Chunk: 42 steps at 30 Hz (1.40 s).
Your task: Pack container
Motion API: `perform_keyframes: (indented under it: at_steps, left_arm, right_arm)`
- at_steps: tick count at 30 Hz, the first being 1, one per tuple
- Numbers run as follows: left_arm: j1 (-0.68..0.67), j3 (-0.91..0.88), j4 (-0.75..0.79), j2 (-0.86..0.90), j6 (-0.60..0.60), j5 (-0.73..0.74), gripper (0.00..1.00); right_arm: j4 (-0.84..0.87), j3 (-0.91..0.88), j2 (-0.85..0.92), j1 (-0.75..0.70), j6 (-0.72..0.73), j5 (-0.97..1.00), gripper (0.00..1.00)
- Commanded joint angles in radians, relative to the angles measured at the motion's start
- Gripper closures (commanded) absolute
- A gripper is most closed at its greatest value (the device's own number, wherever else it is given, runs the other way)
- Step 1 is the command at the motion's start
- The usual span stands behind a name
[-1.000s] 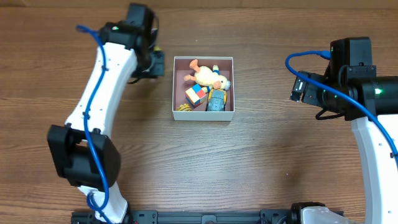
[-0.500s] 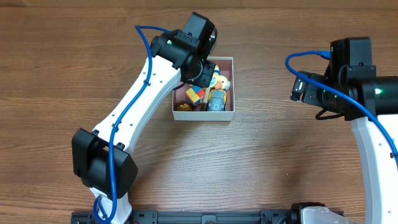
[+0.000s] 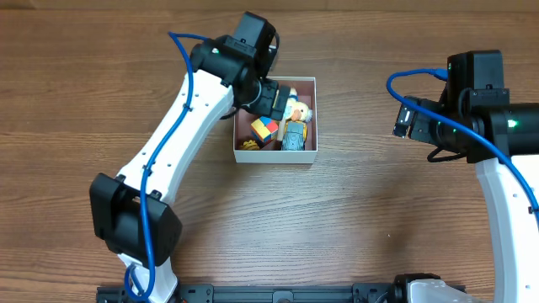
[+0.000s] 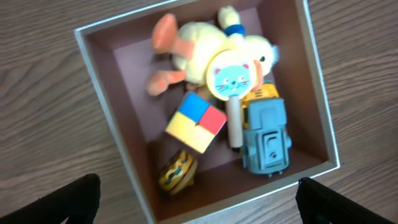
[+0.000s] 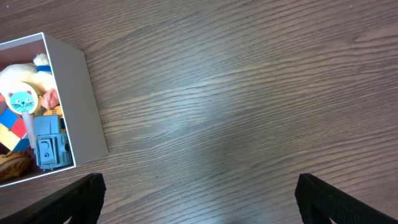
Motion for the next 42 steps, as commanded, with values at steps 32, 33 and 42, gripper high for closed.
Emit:
perform_keyframes:
  at_steps: [32, 33, 42]
  left_arm:
    - [0.054, -0.696, 0.092, -1.127, -0.093, 0.077, 0.0]
    - [0.054, -0.696, 0.079, -1.126, -0.093, 0.077, 0.0]
    - [0.054, -0.724, 0.126, -1.123, 0.083, 0.077, 0.0]
  right_arm:
    - [0.004, 0.002, -0.001, -0.001, -0.003, 0.014, 0.0]
    - [0.003, 0.002, -0.001, -0.001, -0.003, 0.014, 0.0]
    - [0.004, 0.002, -0.001, -0.001, -0.003, 0.014, 0.0]
